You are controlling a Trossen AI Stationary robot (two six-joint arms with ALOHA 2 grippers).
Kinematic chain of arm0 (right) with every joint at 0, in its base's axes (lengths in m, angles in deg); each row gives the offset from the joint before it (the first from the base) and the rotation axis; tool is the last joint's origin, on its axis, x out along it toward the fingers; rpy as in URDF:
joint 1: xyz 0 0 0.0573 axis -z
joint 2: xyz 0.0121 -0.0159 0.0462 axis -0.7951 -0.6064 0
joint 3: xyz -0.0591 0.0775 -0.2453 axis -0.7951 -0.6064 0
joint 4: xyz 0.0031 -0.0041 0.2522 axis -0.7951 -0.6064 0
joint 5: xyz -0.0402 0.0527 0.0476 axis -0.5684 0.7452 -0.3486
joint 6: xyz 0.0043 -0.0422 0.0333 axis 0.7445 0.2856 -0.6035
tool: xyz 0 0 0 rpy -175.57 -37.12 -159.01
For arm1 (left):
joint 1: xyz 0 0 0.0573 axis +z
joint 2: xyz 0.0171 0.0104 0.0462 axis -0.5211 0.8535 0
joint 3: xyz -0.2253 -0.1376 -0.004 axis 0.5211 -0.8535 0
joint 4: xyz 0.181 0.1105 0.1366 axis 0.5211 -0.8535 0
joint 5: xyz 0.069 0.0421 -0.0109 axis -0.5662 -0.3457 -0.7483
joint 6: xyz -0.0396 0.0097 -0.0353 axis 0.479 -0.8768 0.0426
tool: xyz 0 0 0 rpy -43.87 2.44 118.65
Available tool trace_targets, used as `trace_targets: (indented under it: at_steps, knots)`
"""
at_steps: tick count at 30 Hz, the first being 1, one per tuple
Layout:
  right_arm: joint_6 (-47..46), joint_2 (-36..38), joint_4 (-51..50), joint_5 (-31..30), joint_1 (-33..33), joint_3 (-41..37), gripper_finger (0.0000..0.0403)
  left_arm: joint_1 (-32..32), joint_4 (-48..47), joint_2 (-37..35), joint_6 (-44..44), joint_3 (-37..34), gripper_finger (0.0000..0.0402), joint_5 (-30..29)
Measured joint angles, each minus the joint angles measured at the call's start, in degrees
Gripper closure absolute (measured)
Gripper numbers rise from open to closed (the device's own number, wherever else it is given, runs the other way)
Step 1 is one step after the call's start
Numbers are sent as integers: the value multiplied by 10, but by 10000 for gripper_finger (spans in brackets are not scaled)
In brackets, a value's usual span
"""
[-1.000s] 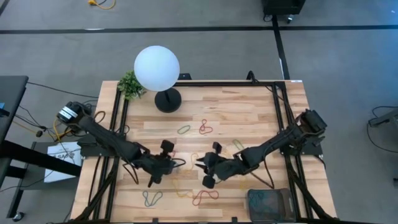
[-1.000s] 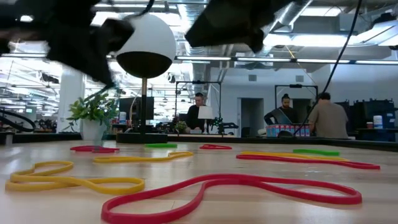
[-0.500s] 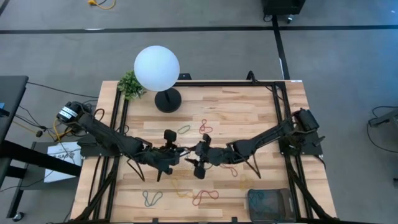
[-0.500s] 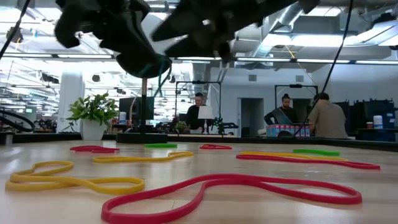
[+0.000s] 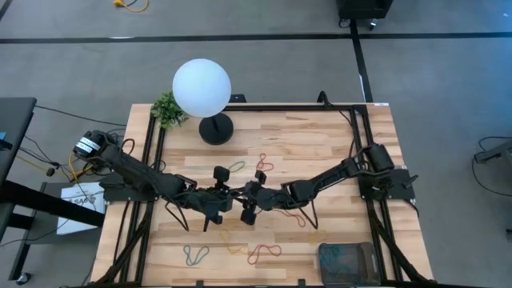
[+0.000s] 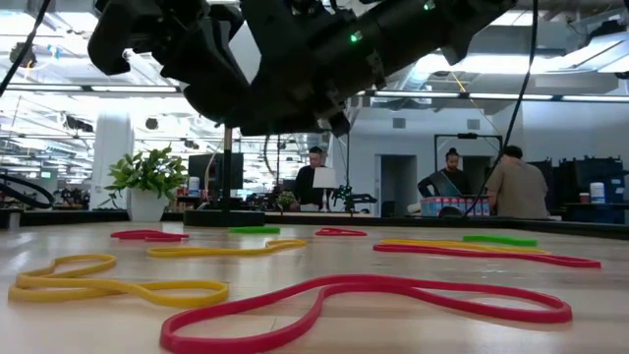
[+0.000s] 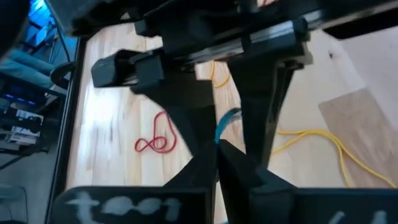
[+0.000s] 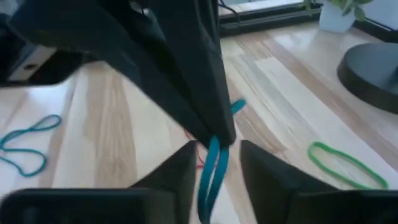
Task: Pick and place items into bin
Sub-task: Put the blue rubber band into the black bin
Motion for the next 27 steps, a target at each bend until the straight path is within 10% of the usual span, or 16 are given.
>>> trace_targets:
  at_steps: [5,19,27]
  knots:
    - [0,0,-12,-1,-12,0,389,0,-17,0,2,0,402,-15]
    - [14,1,-34,-33,-38,19,401,0,-46,0,10,0,352,-13]
    - [-29,20,-303,-109,-56,100,402,0,-54,0,29,0,281,-14]
